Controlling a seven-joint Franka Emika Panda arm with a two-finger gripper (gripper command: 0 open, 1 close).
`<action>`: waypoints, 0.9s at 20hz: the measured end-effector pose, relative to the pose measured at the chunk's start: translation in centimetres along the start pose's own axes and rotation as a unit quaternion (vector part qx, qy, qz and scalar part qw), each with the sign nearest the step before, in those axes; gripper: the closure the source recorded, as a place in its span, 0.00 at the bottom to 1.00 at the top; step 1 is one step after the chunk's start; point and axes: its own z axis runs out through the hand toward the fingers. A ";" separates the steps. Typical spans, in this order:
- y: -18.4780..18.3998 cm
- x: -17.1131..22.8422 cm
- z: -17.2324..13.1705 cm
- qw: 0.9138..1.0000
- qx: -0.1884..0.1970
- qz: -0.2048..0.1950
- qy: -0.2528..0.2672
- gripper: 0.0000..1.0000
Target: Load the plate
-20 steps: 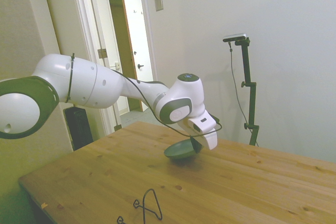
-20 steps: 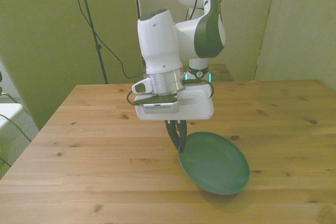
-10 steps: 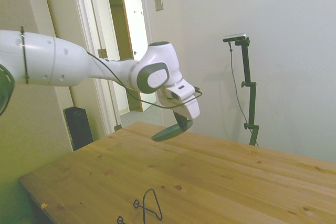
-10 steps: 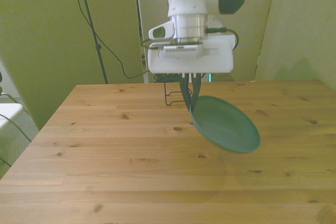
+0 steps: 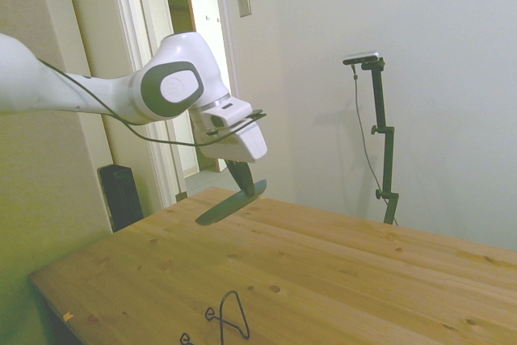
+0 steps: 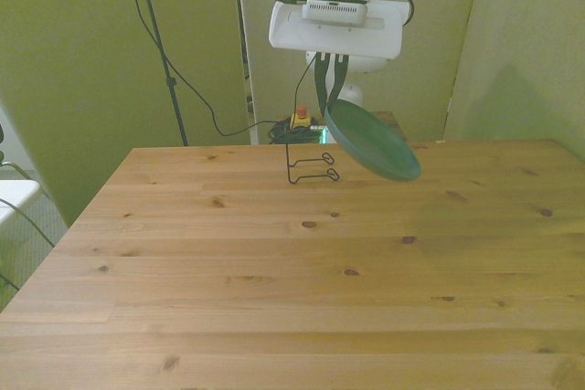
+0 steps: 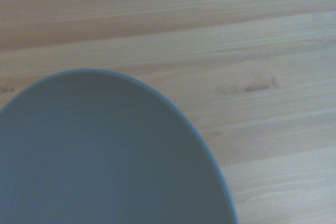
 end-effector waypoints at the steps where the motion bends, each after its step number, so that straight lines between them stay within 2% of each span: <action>1: 0.8 -0.7 -0.4 1.000 -0.003 -0.004 0.000 1.00; 4: 3.6 -2.2 -1.5 1.000 -0.016 -0.020 0.010 1.00; 8: 5.9 -3.3 -2.2 0.996 -0.044 -0.065 0.048 1.00; 10: 6.1 -4.1 -1.6 0.990 -0.068 -0.093 0.076 1.00; 14: 5.8 -6.5 0.3 0.975 -0.102 -0.147 0.136 1.00; 18: 5.7 -9.0 0.5 0.963 -0.119 -0.168 0.174 1.00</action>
